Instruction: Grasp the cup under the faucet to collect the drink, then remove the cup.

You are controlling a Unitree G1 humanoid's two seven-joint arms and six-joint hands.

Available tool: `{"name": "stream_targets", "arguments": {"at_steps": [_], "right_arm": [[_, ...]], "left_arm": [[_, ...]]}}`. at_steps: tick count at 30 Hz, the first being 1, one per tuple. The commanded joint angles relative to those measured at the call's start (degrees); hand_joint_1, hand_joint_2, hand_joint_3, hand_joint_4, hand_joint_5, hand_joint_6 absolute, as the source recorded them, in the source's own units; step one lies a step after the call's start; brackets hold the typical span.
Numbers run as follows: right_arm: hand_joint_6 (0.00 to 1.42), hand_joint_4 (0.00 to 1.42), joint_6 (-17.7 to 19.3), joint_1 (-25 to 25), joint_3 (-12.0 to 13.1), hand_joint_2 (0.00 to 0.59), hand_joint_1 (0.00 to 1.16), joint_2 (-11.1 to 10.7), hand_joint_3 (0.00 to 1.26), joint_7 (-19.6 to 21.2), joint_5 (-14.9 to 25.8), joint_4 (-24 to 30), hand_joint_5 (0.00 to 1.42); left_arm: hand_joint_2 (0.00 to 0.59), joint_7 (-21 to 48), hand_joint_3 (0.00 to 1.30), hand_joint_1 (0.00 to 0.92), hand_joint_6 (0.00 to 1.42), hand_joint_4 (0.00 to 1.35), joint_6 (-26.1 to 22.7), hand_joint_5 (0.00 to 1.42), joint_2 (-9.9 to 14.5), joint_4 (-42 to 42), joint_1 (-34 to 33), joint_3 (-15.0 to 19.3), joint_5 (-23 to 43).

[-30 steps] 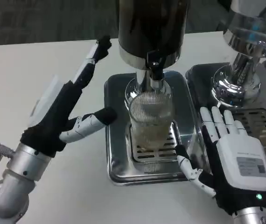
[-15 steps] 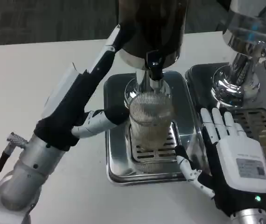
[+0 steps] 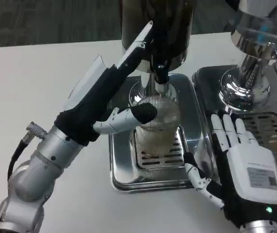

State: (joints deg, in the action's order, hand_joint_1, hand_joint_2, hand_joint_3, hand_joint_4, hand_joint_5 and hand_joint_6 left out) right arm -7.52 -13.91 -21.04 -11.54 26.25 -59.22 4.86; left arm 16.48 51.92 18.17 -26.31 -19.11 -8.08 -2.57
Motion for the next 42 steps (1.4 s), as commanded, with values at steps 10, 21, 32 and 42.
{"name": "stream_targets", "arguments": {"at_steps": [10, 21, 32, 42], "right_arm": [[0.11, 0.0, 0.1, 0.2, 0.0, 0.392, 0.1, 0.2, 0.03, 0.7, 1.0, -0.3, 0.0], [0.11, 0.0, 0.1, 0.4, -0.1, 0.393, 0.1, 0.4, 0.03, 1.0, 1.4, -0.8, 0.0], [0.2, 0.0, 4.4, 0.5, 0.6, 0.341, 0.19, -0.4, 0.03, 3.0, 5.1, -0.7, 0.02], [0.21, 0.0, 23.6, 5.7, 7.5, 0.243, 0.43, 0.8, 0.0, -4.1, 32.5, -10.4, 0.0]], "left_arm": [[0.051, 0.1, 0.01, 0.0, 0.13, 0.0, 4.1, 0.13, 1.0, 3.9, 3.2, -0.1, -6.0], [0.065, -10.8, 0.02, 0.0, 0.14, 0.0, 8.8, 0.15, 3.2, 4.2, 3.2, 0.5, -23.6], [0.073, -15.1, 0.0, 0.0, 0.15, 0.0, 9.4, 0.15, 4.5, 4.4, 3.4, -1.2, -26.4], [0.084, -17.2, 0.0, 0.0, 0.15, 0.0, 8.8, 0.16, 4.7, 4.2, 3.4, -1.9, -26.8]]}}
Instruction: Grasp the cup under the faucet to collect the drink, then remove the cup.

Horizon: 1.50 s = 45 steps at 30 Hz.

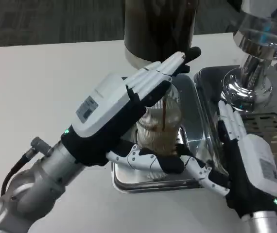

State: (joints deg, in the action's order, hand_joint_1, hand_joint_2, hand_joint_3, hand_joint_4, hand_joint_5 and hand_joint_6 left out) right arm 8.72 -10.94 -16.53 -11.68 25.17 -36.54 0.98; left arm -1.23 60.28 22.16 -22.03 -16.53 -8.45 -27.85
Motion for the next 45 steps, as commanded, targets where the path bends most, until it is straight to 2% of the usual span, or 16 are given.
{"name": "stream_targets", "arguments": {"at_steps": [1, 6, 9, 14, 17, 25, 45], "right_arm": [[0.21, 0.0, 9.1, 3.6, 3.4, 0.242, 0.43, 0.9, 0.0, -3.5, 11.3, -8.1, 0.0], [0.16, 0.0, 14.2, 8.5, 4.6, 0.218, 0.47, 0.8, 0.0, -8.6, 16.9, -15.7, 0.0], [0.15, 0.0, 16.5, 11.1, 5.1, 0.218, 0.47, 0.7, 0.0, -10.6, 18.3, -19.6, 0.0], [0.15, 0.0, 19.7, 14.0, 6.5, 0.21, 0.49, 2.4, 0.0, -12.9, 21.6, -24.9, 0.0], [0.15, 0.0, 21.1, 15.4, 7.0, 0.213, 0.49, 3.3, 0.0, -13.3, 22.2, -27.0, 0.0], [0.15, 0.0, 22.9, 16.3, 7.2, 0.216, 0.49, 4.4, 0.0, -14.2, 21.9, -29.0, 0.0], [0.15, 0.0, 22.8, 17.7, 6.0, 0.224, 0.48, 5.6, 0.0, -17.0, 21.0, -31.5, 0.0]], "left_arm": [[0.084, 0.4, 0.0, 0.0, 0.15, 0.0, 0.4, 0.16, 0.8, -0.1, 0.8, -1.5, -1.5], [0.086, 0.1, 0.0, 0.0, 0.15, 0.0, -0.1, 0.16, 0.8, 0.3, 0.8, -1.8, -1.7], [0.086, -0.1, 0.0, 0.0, 0.15, 0.0, -0.4, 0.16, 0.8, 0.5, 0.8, -1.9, -1.6], [0.097, -0.3, 0.0, 0.0, 0.15, 0.0, -0.8, 0.16, 1.0, 0.7, 1.0, -1.8, -1.4], [0.099, -0.3, 0.0, 0.0, 0.15, 0.0, -0.9, 0.16, 1.2, 0.8, 0.9, -1.8, -1.4], [0.101, -0.4, 0.0, 0.0, 0.16, 0.0, -1.2, 0.16, 1.3, 1.1, 1.0, -1.8, -1.4], [0.108, -1.9, 0.01, 0.0, 0.17, 0.0, -2.7, 0.16, 1.9, 2.2, 1.0, -0.7, -1.7]]}}
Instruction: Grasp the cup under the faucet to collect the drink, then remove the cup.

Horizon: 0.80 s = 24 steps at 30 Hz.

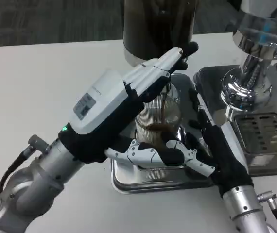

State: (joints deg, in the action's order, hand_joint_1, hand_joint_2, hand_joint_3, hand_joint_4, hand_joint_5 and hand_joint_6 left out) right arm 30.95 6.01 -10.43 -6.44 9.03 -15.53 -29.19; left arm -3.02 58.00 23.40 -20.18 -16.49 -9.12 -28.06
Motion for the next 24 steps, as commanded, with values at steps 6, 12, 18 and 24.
{"name": "stream_targets", "arguments": {"at_steps": [6, 12, 18, 24], "right_arm": [[0.15, 0.0, 0.0, 1.4, -0.4, 0.229, 0.55, 0.5, 0.0, -1.6, -0.5, -2.4, 0.0], [0.15, 0.0, -0.3, 1.7, -0.1, 0.232, 0.56, 0.6, 0.0, -1.7, -0.5, -3.2, 0.0], [0.15, 0.0, 0.0, 1.9, -0.1, 0.233, 0.57, 0.7, 0.0, -1.6, -0.5, -3.8, 0.0], [0.15, 0.0, 0.1, 2.3, 0.1, 0.234, 0.57, 0.8, 0.0, -1.8, -0.2, -4.3, 0.0]], "left_arm": [[0.112, -1.1, 0.01, 0.0, 0.17, 0.0, -1.0, 0.17, 0.7, 0.8, 1.1, 0.6, -1.8], [0.122, -1.2, 0.01, 0.0, 0.17, 0.0, -1.5, 0.17, 0.6, 1.1, 1.1, 1.6, -1.2], [0.125, -3.7, 0.03, 0.0, 0.15, 0.0, -2.2, 0.19, -0.7, 2.0, 1.9, 4.0, -0.2], [0.13, -5.3, 0.03, 0.0, 0.15, 0.0, -3.8, 0.19, -0.9, 5.8, 3.8, 7.7, 1.7]]}}
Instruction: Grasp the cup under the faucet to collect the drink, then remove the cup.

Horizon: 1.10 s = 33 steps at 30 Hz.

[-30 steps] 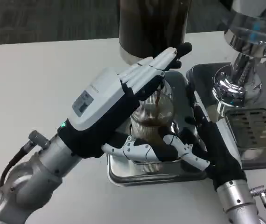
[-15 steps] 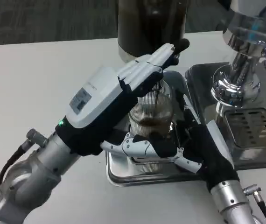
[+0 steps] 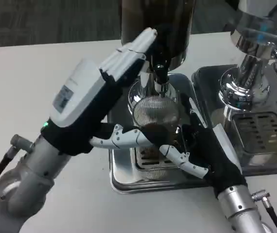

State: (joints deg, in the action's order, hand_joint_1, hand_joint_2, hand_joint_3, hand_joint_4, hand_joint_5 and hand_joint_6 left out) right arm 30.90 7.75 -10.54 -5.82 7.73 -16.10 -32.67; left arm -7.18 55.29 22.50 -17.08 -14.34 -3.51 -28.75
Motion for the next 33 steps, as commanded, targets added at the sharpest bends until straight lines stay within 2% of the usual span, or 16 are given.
{"name": "stream_targets", "arguments": {"at_steps": [1, 9, 15, 21, 25, 33], "right_arm": [[0.15, 0.0, 0.1, 0.7, 0.2, 0.234, 0.57, 0.2, 0.0, -0.6, 0.4, -1.0, 0.0], [0.16, 0.0, 0.2, 2.0, 0.3, 0.234, 0.57, 0.7, 0.0, -0.8, 0.6, -2.0, 0.0], [0.16, 0.0, 0.1, 2.9, 0.7, 0.234, 0.57, 0.8, 0.0, -0.8, 0.8, -2.6, 0.0], [0.15, 0.0, -0.1, 4.0, 1.0, 0.231, 0.57, 0.5, 0.0, -1.4, 0.8, -3.3, 0.0], [0.12, 0.0, -0.1, 4.2, 0.9, 0.208, 0.57, 0.4, 0.0, -2.4, 0.9, -3.3, 0.0], [0.1, 0.0, -1.0, 3.1, 0.9, 0.19, 0.57, 0.6, 0.0, -2.0, -0.1, -0.9, 0.0]], "left_arm": [[0.13, -1.0, 0.03, 0.0, 0.15, 0.0, -1.3, 0.19, 0.0, 3.3, 2.0, 2.5, 3.0], [0.15, -3.2, 0.04, 0.0, 0.15, 0.0, -4.7, 0.18, 0.0, 8.6, 8.3, 9.0, 3.7], [0.158, -5.1, 0.02, 0.0, 0.09, 0.0, -8.8, 0.12, 2.5, 6.8, 11.9, 11.8, -1.3], [0.165, -7.9, 0.02, 0.0, 0.09, 0.0, -9.8, 0.12, 3.8, 2.6, 14.0, 11.9, -3.3], [0.17, -9.4, 0.02, 0.0, 0.09, 0.0, -10.1, 0.12, 4.3, -0.1, 14.2, 11.4, -3.7], [0.174, -10.4, 0.02, 0.0, 0.09, 0.0, -10.5, 0.12, 5.6, -4.4, 14.0, 9.7, -3.8]]}}
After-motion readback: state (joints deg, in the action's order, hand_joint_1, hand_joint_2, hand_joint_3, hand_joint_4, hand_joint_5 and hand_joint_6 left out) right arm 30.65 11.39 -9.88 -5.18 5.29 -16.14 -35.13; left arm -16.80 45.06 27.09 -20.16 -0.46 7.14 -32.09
